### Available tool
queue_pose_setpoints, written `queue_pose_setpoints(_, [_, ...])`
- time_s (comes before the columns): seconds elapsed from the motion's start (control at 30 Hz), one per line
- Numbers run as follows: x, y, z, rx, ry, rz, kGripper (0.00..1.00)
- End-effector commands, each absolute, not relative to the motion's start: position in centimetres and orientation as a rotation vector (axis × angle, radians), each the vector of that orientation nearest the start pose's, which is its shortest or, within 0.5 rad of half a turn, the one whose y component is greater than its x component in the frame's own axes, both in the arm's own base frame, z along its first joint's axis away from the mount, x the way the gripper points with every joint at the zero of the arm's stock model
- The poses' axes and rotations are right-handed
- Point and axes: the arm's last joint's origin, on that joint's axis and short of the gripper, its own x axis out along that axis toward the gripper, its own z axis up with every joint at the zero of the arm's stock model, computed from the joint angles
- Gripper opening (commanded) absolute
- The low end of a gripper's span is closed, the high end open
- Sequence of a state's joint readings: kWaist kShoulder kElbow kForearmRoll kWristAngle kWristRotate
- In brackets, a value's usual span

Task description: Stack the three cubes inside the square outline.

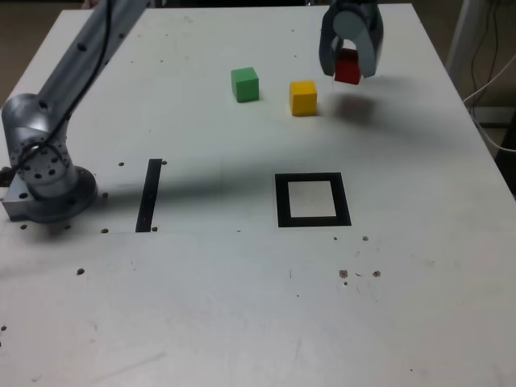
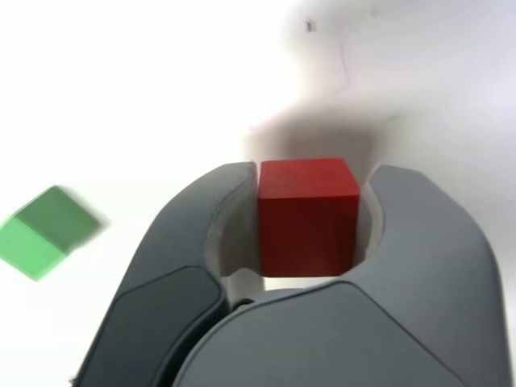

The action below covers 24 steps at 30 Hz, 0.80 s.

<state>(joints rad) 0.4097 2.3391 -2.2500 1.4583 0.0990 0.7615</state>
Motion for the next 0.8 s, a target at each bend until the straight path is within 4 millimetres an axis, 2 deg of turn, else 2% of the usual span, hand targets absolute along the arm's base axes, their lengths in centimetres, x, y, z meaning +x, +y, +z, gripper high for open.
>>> queue_pose_setpoints(0.0, [42.2,16.8,28.8,0.356,1.576,-0.192,0.39])
queue_pose_setpoints(0.17, [41.1,12.4,29.8,0.327,1.573,-0.173,0.39])
queue_pose_setpoints(0.37, [39.7,8.3,29.6,0.262,1.571,-0.145,0.39])
queue_pose_setpoints(0.53, [38.4,5.7,29.2,0.209,1.568,-0.123,0.39])
queue_pose_setpoints(0.77, [37.5,2.9,27.6,0.139,1.561,-0.134,0.39])
